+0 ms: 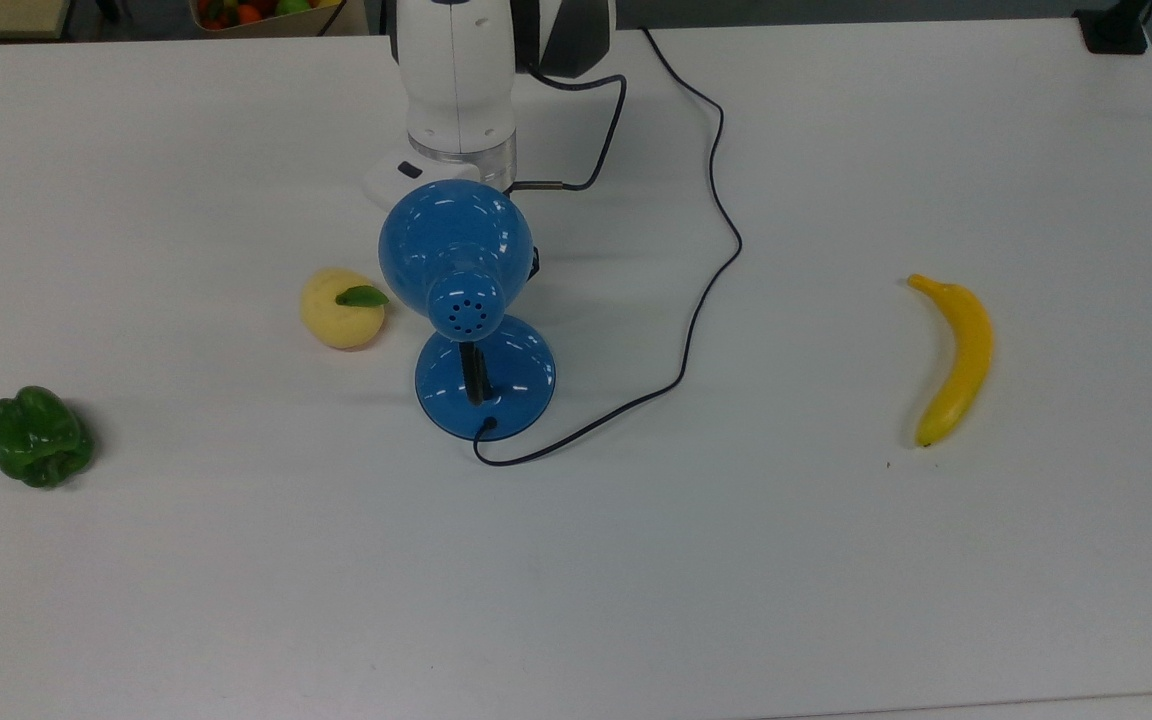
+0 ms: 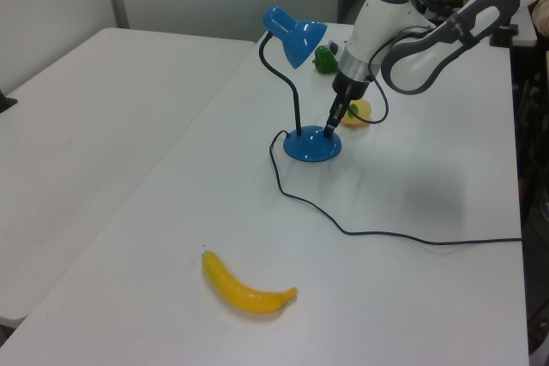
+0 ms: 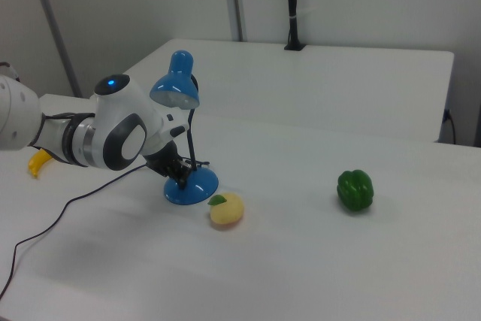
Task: Turn on desk lamp
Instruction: 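Press down on the lamp base switch with the gripper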
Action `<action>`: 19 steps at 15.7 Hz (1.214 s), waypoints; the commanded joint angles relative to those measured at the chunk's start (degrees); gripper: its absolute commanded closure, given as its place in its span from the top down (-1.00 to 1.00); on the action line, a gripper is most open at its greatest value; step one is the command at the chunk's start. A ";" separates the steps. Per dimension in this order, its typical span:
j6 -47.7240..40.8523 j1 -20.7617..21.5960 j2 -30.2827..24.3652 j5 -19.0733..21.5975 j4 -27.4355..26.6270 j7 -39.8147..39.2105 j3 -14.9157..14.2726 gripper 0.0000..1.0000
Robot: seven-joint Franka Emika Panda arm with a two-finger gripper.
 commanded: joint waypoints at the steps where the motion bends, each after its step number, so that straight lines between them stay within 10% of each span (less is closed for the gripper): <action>1: 1.76 0.45 0.66 -0.63 0.46 0.21 -0.29 -1.00; 19: 1.85 0.36 3.03 -1.95 2.91 0.04 -0.20 -1.00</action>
